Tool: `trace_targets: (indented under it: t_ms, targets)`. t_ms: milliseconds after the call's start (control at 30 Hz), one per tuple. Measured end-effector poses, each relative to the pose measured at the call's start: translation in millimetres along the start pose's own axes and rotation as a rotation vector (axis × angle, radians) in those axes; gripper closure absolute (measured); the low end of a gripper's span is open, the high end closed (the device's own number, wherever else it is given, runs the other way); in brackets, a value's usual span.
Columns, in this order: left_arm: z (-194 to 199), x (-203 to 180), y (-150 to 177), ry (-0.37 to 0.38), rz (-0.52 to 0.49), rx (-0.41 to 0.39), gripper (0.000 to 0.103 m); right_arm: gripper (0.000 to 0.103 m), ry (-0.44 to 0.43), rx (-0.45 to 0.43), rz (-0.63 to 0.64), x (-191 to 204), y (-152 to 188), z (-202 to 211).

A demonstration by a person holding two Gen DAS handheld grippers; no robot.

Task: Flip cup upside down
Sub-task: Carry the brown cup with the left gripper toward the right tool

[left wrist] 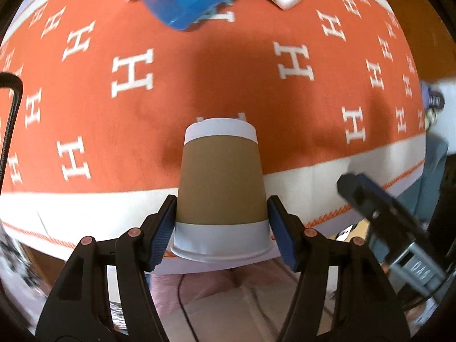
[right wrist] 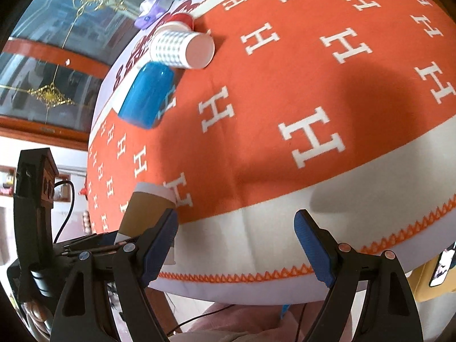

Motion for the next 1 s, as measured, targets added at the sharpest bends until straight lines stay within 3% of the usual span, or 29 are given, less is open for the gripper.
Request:
trace_targets:
  t_ms: [233,600,733,1000]
  targets:
    - [-5.1,15.9,8.3,0.074,0.148,-0.035,0.042,0.018,0.005,0.015,0.024,-2.5,3.3,-5.3]
    - [-15.1,-4.3,-13.7,0.057,0.086,-0.037,0.04,0.018,-0.002,-0.01,-0.008,-25.8,4.3,7.3]
    - [-2.2,-3.3,-15.1,0.052,0.058,-0.037,0.019,0.018,-0.008,-0.02,-0.019,-31.3,2.4,11.8]
    - [9.6,-0.6,-15.1,0.04,0.043,-0.027,0.019,0.018,-0.018,-0.038,-0.014,-27.9,1.8,18.0]
Point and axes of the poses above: each gripper's, at about its wrist camera, not at the fingertips, and z roughly against the way its jaws point, x to its left, y to its underside, the point moved 3 cm from there along -z, roughly the way its jaws point, and after that the axes turned 4 degrees about y, right-handed, at the moved point
